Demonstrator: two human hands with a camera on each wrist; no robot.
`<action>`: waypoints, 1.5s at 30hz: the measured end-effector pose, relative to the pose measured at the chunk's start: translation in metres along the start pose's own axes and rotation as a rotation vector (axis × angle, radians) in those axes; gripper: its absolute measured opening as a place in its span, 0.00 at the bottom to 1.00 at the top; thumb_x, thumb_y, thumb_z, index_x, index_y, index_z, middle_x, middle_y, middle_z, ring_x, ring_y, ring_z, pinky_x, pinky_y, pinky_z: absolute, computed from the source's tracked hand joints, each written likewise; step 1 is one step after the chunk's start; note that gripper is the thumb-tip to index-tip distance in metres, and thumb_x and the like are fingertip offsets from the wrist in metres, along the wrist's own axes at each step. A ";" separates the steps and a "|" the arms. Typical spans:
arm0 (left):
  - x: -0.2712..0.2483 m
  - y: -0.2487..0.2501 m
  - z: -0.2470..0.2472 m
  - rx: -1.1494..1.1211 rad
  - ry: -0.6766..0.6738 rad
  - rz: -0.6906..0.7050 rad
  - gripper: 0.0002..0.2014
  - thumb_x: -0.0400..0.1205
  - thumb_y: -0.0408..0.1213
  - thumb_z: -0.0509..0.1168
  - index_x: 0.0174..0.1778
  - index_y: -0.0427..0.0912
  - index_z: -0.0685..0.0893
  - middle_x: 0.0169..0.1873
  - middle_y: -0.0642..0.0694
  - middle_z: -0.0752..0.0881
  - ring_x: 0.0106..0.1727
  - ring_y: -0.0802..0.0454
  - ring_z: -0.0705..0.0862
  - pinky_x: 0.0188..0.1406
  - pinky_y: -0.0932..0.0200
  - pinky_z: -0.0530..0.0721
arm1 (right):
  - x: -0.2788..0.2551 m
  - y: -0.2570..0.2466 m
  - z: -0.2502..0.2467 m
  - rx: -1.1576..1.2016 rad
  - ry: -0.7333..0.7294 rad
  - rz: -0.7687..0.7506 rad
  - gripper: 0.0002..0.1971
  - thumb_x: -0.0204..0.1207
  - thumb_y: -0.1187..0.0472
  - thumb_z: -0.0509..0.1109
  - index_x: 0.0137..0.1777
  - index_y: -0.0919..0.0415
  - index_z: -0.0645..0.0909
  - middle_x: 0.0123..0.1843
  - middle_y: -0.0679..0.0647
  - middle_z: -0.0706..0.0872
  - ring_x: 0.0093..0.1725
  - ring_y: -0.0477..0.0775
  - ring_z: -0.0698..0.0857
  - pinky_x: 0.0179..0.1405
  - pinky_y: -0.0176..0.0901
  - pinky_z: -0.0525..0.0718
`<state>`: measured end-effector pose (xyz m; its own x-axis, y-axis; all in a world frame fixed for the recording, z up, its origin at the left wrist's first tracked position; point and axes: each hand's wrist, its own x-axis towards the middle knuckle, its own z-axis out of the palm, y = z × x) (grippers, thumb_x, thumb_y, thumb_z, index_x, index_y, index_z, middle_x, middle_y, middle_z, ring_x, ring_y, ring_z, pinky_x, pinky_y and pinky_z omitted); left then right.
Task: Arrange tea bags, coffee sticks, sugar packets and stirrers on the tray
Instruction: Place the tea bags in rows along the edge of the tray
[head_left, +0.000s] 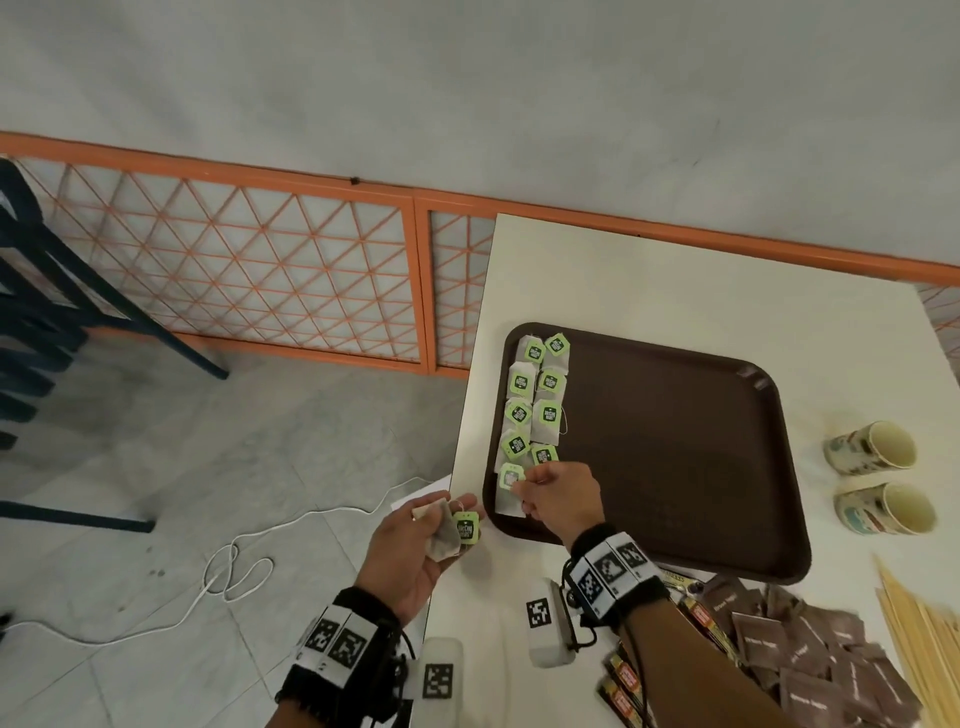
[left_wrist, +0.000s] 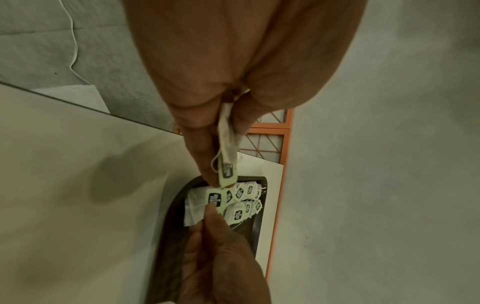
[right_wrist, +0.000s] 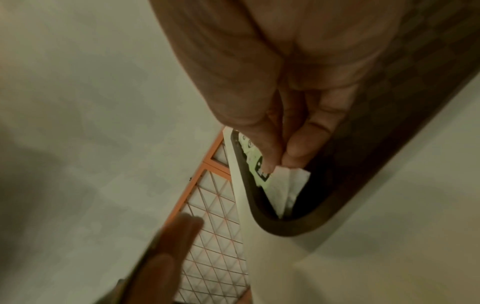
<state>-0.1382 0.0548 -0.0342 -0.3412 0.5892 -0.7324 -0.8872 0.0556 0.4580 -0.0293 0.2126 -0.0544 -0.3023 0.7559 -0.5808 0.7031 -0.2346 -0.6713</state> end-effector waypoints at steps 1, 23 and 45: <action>-0.001 0.002 0.001 -0.018 -0.002 -0.005 0.13 0.90 0.29 0.51 0.62 0.29 0.78 0.61 0.29 0.86 0.62 0.33 0.86 0.52 0.45 0.89 | 0.000 0.001 0.001 -0.024 0.013 -0.001 0.05 0.70 0.65 0.81 0.41 0.62 0.87 0.31 0.56 0.89 0.24 0.45 0.83 0.34 0.39 0.89; -0.017 -0.004 0.031 0.046 -0.122 -0.335 0.16 0.85 0.28 0.54 0.56 0.27 0.86 0.50 0.32 0.89 0.47 0.41 0.88 0.54 0.43 0.87 | -0.068 0.020 -0.038 -0.609 -0.134 -1.233 0.15 0.81 0.57 0.67 0.67 0.49 0.80 0.62 0.45 0.82 0.56 0.51 0.80 0.52 0.39 0.86; -0.032 -0.002 0.049 0.533 -0.111 0.085 0.11 0.85 0.40 0.65 0.53 0.40 0.91 0.52 0.36 0.90 0.55 0.42 0.89 0.55 0.48 0.89 | -0.068 0.003 -0.041 0.015 -0.187 -0.453 0.03 0.77 0.57 0.76 0.45 0.53 0.85 0.35 0.49 0.87 0.32 0.43 0.83 0.33 0.33 0.81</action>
<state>-0.1105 0.0750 0.0129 -0.3442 0.6893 -0.6375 -0.5681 0.3876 0.7259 0.0198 0.1859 0.0023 -0.6872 0.6615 -0.3003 0.4650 0.0830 -0.8814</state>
